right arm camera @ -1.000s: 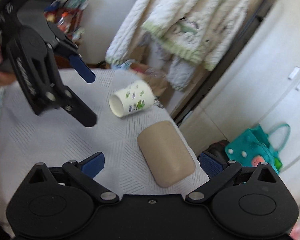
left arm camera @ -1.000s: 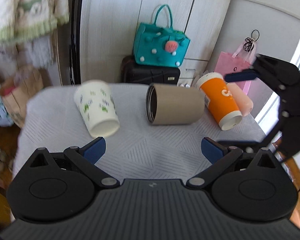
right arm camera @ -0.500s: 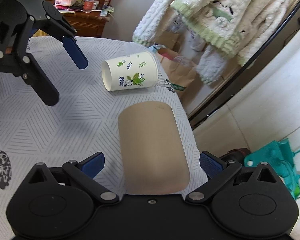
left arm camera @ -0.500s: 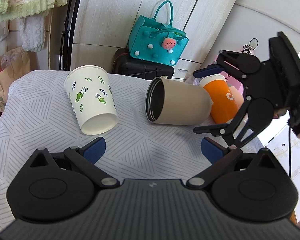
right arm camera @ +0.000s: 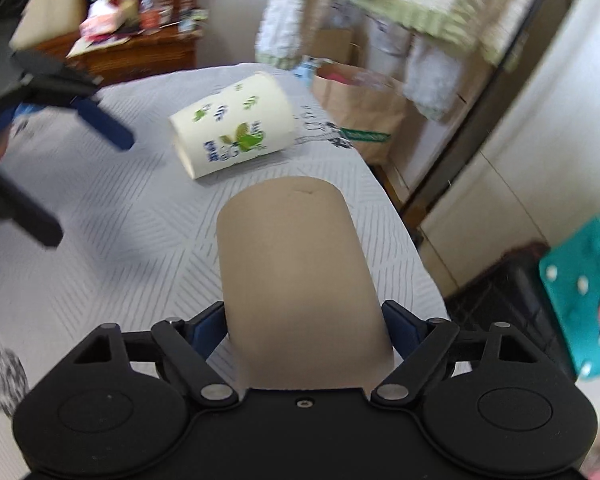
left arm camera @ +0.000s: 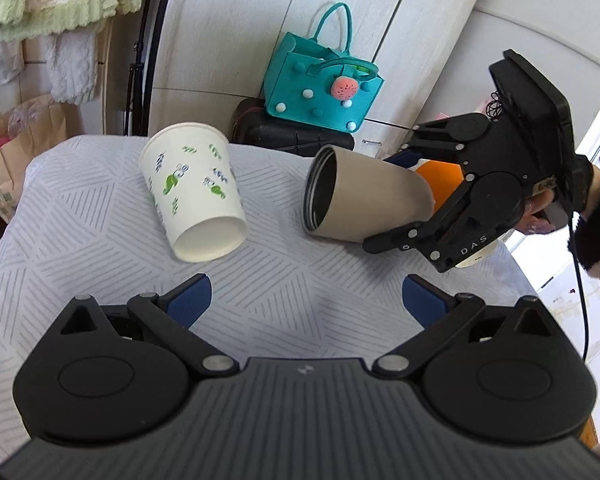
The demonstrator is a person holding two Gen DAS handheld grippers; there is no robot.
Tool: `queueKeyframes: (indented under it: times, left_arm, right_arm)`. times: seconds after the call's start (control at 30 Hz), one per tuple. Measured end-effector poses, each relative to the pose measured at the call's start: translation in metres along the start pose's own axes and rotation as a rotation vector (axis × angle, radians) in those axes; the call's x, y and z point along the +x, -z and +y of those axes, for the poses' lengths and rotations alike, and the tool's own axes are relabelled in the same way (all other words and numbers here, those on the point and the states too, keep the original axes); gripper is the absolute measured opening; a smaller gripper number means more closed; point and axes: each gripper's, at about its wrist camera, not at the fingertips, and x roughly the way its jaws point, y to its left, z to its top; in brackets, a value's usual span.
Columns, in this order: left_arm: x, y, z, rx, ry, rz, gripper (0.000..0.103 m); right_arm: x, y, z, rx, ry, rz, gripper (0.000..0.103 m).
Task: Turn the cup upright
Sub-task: 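Lift the tan cup with the right tool and tilt it upward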
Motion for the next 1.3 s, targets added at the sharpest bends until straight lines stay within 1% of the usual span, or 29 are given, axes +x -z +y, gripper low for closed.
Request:
queueKeyframes:
  times: [0.1,0.2,0.3,0.37,0.5,0.63,0.83,1.0,1.17,1.3]
  left_arm:
    - [-0.006,0.005,0.000,-0.004,-0.007,0.001,0.103]
    - [-0.012,0.008,0.001,-0.011,0.018,0.003,0.103]
    - [-0.019,0.012,-0.002,-0.014,0.040,0.003,0.103]
    - [-0.025,0.015,-0.004,-0.007,0.048,-0.002,0.103]
    - [-0.033,0.022,-0.008,-0.007,0.071,-0.010,0.103]
    - [-0.035,0.031,-0.011,-0.023,0.106,-0.011,0.103]
    - [-0.042,0.038,-0.016,-0.046,0.127,-0.021,0.103]
    - [-0.053,0.045,-0.020,-0.051,0.139,-0.021,0.103]
    - [-0.061,0.053,-0.026,-0.060,0.156,-0.008,0.103]
    - [-0.058,0.057,-0.031,-0.056,0.151,0.008,0.103]
  right_arm:
    - [-0.003,0.003,0.012,0.054,0.029,0.003,0.086]
    - [-0.006,0.005,0.027,0.102,0.082,0.029,0.086]
    - [-0.011,0.007,0.030,0.255,0.102,0.043,0.086]
    - [-0.017,0.010,0.032,0.318,0.100,0.031,0.085]
    - [-0.031,0.016,0.046,0.385,0.120,0.012,0.085]
    - [-0.043,0.030,0.063,0.469,0.138,-0.015,0.085]
    - [-0.061,0.053,0.092,0.611,0.179,-0.090,0.085]
    - [-0.070,0.068,0.107,0.676,0.146,-0.142,0.084]
    - [-0.079,0.077,0.122,0.717,0.162,-0.170,0.084]
    - [-0.082,0.086,0.132,0.735,0.200,-0.184,0.084]
